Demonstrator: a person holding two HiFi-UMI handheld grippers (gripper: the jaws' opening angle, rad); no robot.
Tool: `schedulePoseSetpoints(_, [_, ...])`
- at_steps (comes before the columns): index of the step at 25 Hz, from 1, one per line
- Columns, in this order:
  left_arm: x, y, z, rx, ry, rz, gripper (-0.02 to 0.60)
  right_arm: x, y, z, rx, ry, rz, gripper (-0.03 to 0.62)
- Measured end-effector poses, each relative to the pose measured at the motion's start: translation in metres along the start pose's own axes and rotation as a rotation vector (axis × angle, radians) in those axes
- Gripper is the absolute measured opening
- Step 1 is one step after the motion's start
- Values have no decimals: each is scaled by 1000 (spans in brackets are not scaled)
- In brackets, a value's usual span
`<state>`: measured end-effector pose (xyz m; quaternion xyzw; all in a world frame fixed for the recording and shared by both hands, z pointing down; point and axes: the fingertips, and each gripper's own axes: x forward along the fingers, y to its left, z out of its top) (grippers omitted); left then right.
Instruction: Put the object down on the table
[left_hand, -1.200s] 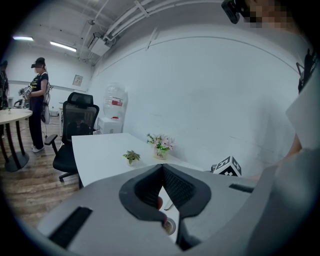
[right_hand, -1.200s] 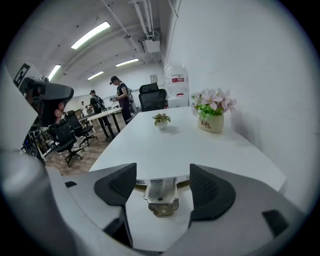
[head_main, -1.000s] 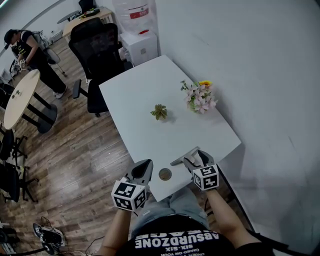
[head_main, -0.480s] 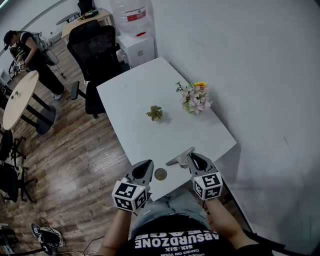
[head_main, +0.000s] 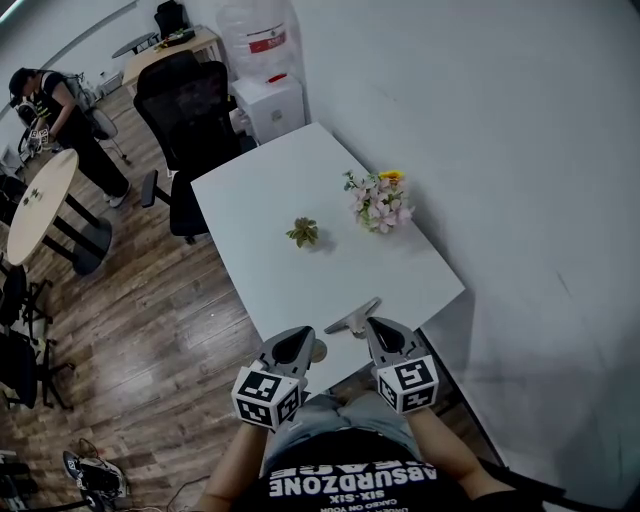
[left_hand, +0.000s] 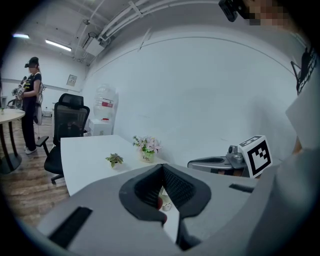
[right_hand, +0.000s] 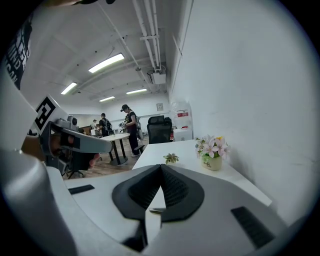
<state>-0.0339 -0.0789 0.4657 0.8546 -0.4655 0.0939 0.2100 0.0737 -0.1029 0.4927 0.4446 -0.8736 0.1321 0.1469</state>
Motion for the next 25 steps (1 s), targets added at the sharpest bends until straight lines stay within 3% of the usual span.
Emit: schedulePoseSetpoints(25, [19,-38,4,5,27,-59,6,-26,3,11,6,34,35,-2])
